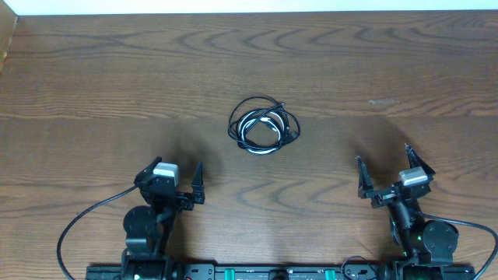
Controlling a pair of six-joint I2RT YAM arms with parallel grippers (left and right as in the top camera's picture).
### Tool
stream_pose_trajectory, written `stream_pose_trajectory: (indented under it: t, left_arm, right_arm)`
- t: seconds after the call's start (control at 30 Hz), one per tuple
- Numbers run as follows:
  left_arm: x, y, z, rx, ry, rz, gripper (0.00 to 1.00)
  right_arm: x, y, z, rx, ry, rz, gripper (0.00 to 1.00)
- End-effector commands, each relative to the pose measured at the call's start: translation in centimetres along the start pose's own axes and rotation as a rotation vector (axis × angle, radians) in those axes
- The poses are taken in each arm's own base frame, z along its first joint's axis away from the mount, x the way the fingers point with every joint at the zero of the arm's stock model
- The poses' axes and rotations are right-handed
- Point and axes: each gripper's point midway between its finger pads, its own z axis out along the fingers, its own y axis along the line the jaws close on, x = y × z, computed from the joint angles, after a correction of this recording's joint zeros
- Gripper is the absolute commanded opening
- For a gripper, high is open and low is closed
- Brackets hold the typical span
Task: Untangle cables
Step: 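Raise both grippers and move them forward beside the cable bundle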
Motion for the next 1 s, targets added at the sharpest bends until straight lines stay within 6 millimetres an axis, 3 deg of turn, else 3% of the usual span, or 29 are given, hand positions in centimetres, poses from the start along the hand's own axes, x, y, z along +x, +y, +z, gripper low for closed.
stream_pose_trajectory:
  t: [0.0,0.2,0.43,0.77,0.97]
  left_arm:
    - [-2.0,-0.2,-0.1,0.010,0.009,-0.008,0.98]
    - [-5.2,-0.3,0.2,0.012,0.016,-0.010,0.98]
    - [-10.5,-2.7,-0.7,0.146,-0.094,0.015,0.98]
    - [-12.6,-3.2,-1.5,0.166,-0.081,0.017,0.98]
    - [-14.2,-3.1,-1.1,0.163,-0.029,0.004,0.98]
  right_arm:
    - [-1.2,0.8,-0.1,-0.045,-0.046,-0.041,0.99]
    - [-3.3,1.4,-0.4,-0.076,-0.089,-0.055,0.99]
    - [-5.3,2.0,-1.0,-0.112,-0.096,-0.058,0.99]
    - [-7.1,3.0,-1.4,-0.179,0.019,-0.120,0.99]
    - [-8.9,2.9,-0.7,-0.205,0.062,-0.135,0.99]
